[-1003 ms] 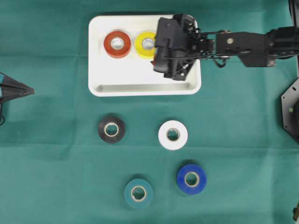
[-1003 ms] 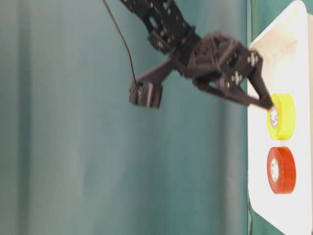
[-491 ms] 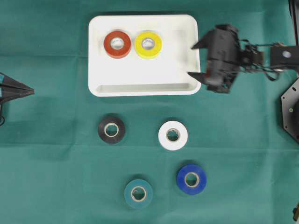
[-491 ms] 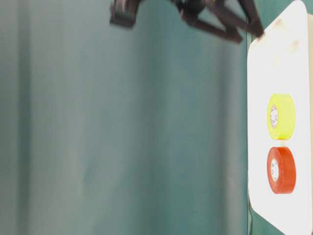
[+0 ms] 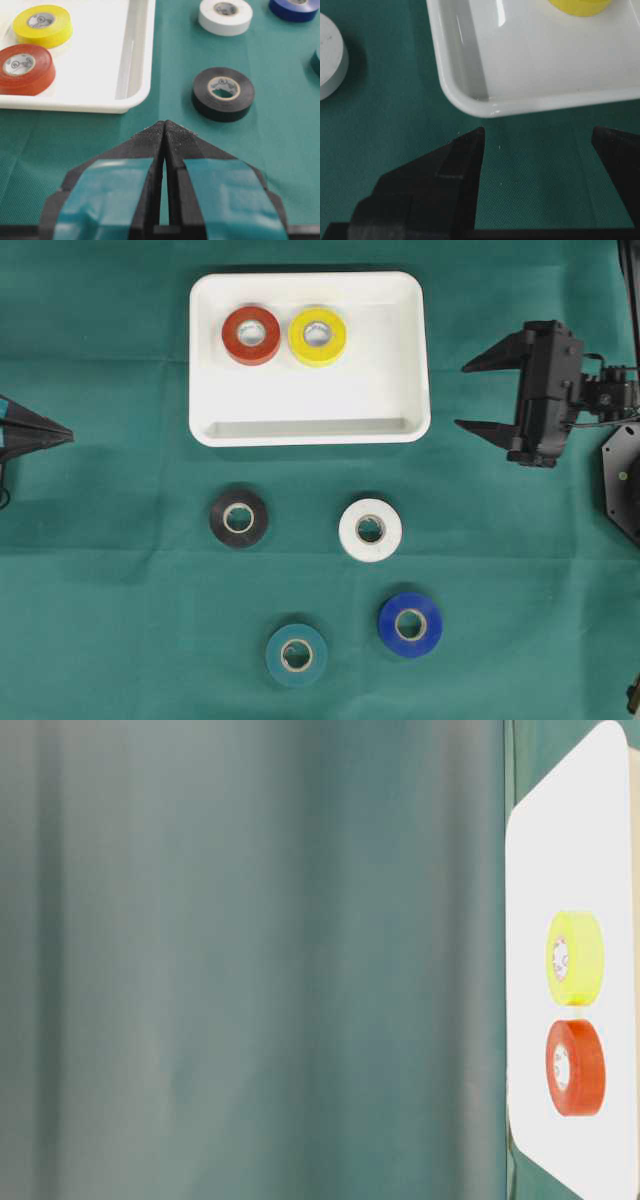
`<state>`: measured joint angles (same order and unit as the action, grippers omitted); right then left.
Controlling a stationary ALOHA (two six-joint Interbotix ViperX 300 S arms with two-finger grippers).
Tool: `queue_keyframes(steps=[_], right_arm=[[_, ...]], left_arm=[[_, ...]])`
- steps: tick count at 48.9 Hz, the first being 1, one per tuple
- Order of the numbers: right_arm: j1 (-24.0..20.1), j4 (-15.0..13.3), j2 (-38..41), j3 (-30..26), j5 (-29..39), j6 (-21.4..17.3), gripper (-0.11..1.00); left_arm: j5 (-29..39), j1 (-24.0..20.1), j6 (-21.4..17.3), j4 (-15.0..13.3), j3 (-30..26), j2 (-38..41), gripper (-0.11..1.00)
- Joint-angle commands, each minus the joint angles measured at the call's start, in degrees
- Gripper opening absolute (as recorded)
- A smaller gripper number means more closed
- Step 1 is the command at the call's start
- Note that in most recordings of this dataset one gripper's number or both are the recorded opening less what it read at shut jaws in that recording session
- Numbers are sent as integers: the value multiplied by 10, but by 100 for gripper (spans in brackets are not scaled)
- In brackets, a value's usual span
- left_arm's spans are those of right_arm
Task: Put the tape into the white case with the right arm.
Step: 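Withdraw the right gripper to the right side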
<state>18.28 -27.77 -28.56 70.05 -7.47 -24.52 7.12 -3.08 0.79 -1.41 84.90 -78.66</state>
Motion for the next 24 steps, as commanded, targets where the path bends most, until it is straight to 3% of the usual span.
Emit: queue_keyframes(steps=[1, 12, 24], right_arm=[[1, 3, -15, 1, -5, -1, 63], [-8, 4, -14, 7, -8, -2, 63], [-54, 4, -13, 9, -6, -7, 63]], left_arm=[[-5, -1, 0, -1, -5, 4, 1], [-5, -1, 0, -1, -6, 4, 1], [-5, -1, 0, -1, -5, 4, 1]])
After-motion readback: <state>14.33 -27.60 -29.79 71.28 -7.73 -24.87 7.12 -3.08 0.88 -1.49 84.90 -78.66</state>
